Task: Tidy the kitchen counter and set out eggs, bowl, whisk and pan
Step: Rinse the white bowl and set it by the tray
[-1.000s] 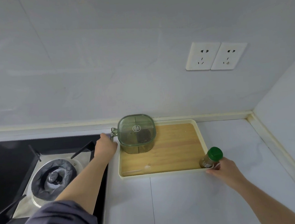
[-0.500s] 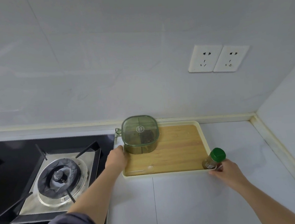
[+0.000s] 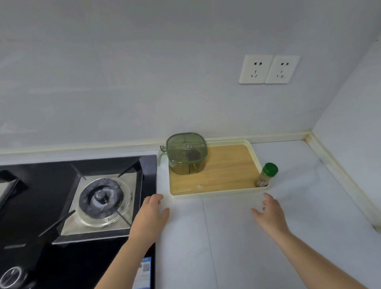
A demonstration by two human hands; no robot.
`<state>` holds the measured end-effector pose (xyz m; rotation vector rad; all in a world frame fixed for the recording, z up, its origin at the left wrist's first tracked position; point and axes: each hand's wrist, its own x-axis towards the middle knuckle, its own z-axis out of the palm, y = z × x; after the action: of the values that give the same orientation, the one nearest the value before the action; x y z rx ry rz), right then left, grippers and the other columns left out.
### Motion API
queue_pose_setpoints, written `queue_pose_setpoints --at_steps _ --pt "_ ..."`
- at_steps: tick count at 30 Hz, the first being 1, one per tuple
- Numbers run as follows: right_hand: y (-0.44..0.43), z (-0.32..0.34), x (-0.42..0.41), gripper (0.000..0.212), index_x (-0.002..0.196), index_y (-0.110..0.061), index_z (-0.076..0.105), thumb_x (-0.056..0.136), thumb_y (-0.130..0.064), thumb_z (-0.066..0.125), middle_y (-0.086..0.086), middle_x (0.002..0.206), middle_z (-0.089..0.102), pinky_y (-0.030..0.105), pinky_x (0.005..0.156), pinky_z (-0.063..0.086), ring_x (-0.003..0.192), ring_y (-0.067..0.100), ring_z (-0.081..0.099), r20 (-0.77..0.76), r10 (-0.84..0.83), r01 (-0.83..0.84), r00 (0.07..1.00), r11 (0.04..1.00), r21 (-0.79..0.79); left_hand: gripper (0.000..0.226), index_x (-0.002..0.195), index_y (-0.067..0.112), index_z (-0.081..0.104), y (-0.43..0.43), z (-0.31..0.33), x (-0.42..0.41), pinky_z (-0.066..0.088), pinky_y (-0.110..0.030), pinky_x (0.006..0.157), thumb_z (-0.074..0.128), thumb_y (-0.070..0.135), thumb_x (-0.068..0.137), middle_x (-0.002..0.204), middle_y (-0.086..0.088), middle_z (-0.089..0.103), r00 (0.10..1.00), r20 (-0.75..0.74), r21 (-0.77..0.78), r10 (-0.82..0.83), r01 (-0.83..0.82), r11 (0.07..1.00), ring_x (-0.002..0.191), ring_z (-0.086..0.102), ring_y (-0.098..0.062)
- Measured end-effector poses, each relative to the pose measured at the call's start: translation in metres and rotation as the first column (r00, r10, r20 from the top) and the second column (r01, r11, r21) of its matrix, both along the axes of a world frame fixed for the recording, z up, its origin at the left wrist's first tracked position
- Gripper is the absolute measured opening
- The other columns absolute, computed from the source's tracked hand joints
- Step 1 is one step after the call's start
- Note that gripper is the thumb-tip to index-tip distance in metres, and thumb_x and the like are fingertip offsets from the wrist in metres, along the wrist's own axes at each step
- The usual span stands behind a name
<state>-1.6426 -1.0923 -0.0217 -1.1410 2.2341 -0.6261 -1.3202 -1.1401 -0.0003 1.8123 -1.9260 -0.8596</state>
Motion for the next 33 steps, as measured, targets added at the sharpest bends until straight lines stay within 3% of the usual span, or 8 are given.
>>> queue_pose_setpoints --at_steps 6,14,23,33 --pt "0.047 0.046 0.135 0.055 0.135 -0.012 0.047 0.085 -0.015 0.069 0.006 0.127 0.053 0.023 0.094 0.039 0.115 0.017 0.053 0.029 0.307 -0.297 0.951 0.936 -0.190 0.031 0.123 0.024 0.054 0.085 0.036 0.079 0.043 -0.017 0.084 0.058 0.026 0.093 0.114 0.014 0.052 0.998 -0.058 -0.115 0.013 -0.020 0.993 0.100 0.054 -0.004" --pt "0.135 0.114 0.349 0.040 0.123 -0.032 0.052 0.088 -0.020 0.066 -0.017 0.119 0.055 0.012 0.084 0.043 0.109 -0.003 0.053 0.136 0.594 -0.499 0.793 0.761 -0.415 0.025 0.116 0.027 0.059 0.226 0.076 0.248 0.044 -0.017 0.086 0.059 0.022 0.092 0.110 0.019 0.055 0.957 -0.185 -0.267 0.221 -0.266 0.926 0.100 0.053 0.004" --pt "0.191 0.152 0.559 0.034 0.117 -0.037 0.054 0.089 -0.021 0.064 -0.023 0.117 0.055 0.017 0.088 0.046 0.109 -0.007 0.051 0.145 0.843 -0.712 0.519 0.520 -0.473 0.019 0.110 0.028 0.061 0.343 0.106 0.427 0.040 -0.008 0.076 0.056 0.019 0.093 0.106 0.018 0.058 0.784 -0.306 -0.322 0.540 -0.619 0.716 0.102 0.053 0.004" --pt "0.166 0.145 0.710 0.034 0.114 -0.041 0.052 0.089 -0.021 0.063 -0.023 0.115 0.054 0.013 0.084 0.043 0.107 -0.008 0.050 0.116 0.929 -0.810 0.352 0.365 -0.460 0.020 0.103 0.036 0.061 0.358 0.096 0.554 0.044 -0.020 0.079 0.056 0.019 0.092 0.100 0.030 0.054 0.677 -0.321 -0.306 0.662 -0.736 0.604 0.101 0.052 0.005"
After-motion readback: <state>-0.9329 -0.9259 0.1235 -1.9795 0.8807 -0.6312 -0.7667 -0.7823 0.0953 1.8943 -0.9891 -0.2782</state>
